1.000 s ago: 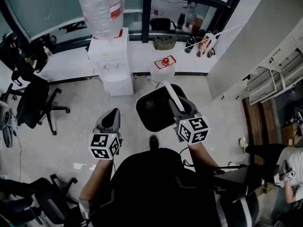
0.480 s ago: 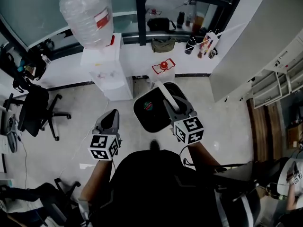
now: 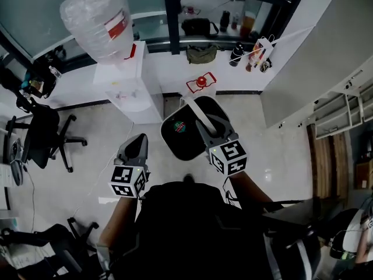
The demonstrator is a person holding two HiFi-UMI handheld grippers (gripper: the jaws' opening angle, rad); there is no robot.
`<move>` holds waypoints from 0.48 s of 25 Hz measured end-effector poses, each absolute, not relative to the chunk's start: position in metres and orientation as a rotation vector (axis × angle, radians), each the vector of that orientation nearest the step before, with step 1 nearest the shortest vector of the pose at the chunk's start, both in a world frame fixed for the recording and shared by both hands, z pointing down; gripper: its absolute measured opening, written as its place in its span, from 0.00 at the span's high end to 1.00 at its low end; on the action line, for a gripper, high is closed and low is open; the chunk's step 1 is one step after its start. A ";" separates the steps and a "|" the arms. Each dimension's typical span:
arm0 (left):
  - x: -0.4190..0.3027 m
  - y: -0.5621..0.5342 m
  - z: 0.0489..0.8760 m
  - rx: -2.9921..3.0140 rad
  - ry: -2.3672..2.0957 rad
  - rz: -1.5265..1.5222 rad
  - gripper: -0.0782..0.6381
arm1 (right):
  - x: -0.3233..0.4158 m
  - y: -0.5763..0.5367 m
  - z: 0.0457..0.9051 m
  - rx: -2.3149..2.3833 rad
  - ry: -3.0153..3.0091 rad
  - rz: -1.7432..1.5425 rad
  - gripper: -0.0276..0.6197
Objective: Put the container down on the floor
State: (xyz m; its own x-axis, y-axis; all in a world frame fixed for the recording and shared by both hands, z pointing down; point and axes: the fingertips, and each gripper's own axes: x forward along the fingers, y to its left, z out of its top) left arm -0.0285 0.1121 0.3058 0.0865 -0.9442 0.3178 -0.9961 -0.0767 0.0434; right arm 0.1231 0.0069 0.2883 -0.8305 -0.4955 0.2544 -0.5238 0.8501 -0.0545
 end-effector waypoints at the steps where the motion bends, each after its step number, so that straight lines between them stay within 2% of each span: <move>1: -0.028 0.109 0.306 2.118 -1.943 0.304 0.88 | 0.121 0.004 0.289 0.781 -2.795 0.178 0.83; 12: -0.070 0.063 0.308 2.135 -1.942 0.244 0.87 | 0.083 -0.028 0.302 0.797 -2.758 0.145 0.83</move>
State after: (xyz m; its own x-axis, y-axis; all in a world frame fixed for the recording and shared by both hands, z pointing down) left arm -0.0699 0.0626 0.3076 0.1006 -0.9532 0.2852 -0.9941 -0.0846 0.0679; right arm 0.0830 -0.0281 0.3019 -0.8136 -0.5092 0.2806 -0.5358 0.8441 -0.0218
